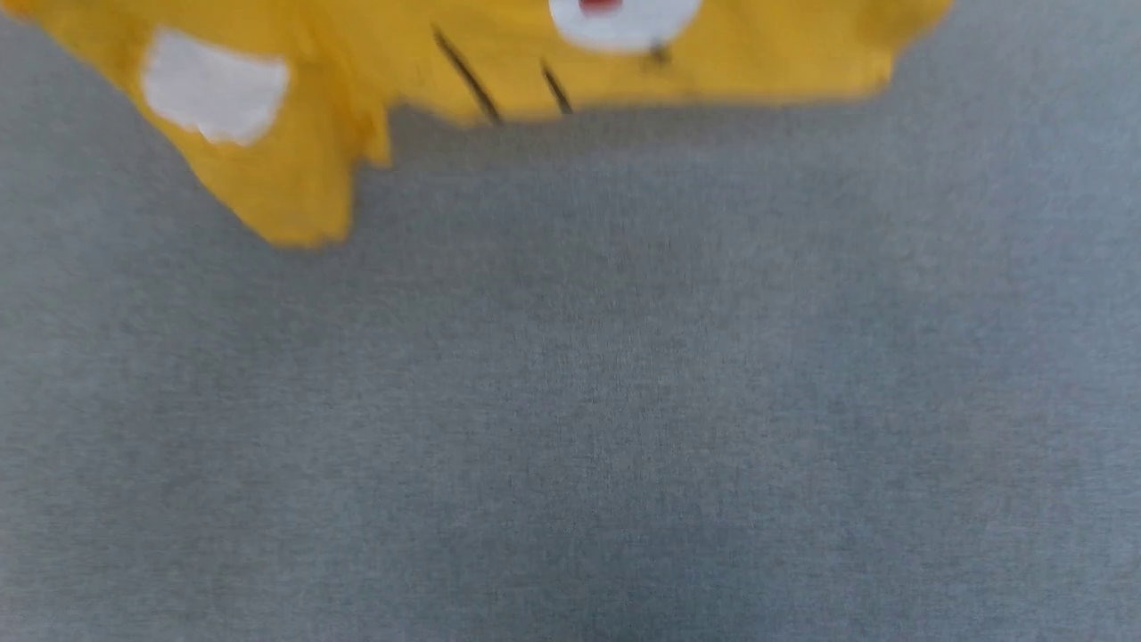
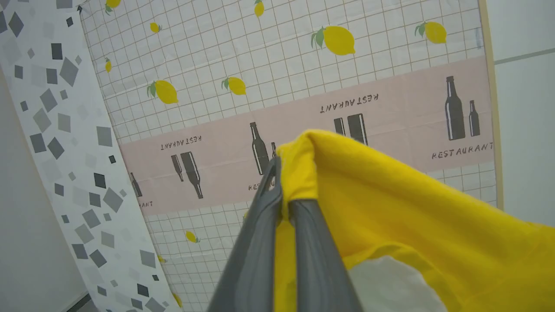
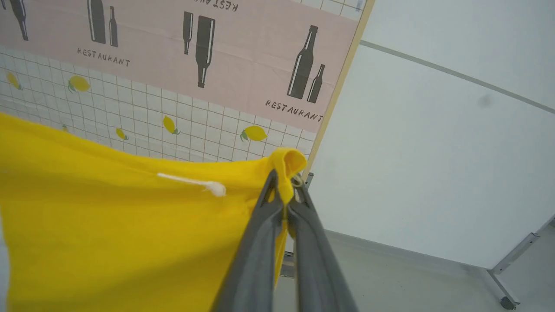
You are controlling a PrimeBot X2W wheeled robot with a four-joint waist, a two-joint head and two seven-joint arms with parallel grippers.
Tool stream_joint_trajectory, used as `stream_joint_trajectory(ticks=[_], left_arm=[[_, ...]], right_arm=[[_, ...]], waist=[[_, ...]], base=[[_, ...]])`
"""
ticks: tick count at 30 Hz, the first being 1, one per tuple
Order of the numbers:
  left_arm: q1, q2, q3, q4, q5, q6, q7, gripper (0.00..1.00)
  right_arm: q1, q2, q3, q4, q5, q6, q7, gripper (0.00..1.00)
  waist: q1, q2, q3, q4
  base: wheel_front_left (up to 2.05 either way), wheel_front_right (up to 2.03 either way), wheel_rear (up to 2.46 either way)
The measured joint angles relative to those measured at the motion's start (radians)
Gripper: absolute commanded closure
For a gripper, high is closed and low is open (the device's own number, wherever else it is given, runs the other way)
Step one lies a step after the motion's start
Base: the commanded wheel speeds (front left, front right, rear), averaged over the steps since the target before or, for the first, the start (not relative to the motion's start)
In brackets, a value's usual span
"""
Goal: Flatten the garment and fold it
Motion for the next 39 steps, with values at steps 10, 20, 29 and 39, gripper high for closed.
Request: stream_joint_trajectory(ticks=[10, 20, 29, 39], left_arm=[[-0.169, -0.082, 0.029, 0.16, 0.041, -0.006, -0.212, 1.0], [-0.147, -0.105, 0.028, 0.239, 0.051, -0.047, -0.375, 1.0], [0.033, -0.06, -0.008, 0.175, 0.01, -0.12, -0.425, 1.0], [0.456, 0.087, 0.012, -0.248, -0.103, -0.012, -0.375, 1.0]], right_arm=[[-0.195, -0.027, 0.029, 0.143, -0.102, 0.0, -0.162, 1.0], [-0.221, -0.097, 0.054, 0.236, -0.15, 0.0, -0.31, 1.0], [-0.084, -0.151, 0.147, 0.193, -0.024, 0.0, -0.348, 1.0], [0.33, -0.294, 0.086, -0.207, 0.202, 0.0, -0.221, 1.0]], waist=[[0.0001, 0.0, 0.184, -0.003], [0.0001, 0.0, 0.323, 0.036], [0.0002, 0.0, 0.342, 0.081], [0.0, 0.0, 0.261, 0.097]], base=[[0.0, 0.0, 0.0], [0.0, 0.0, 0.0], [0.0, 0.0, 0.0], [0.0, 0.0, 0.0]])
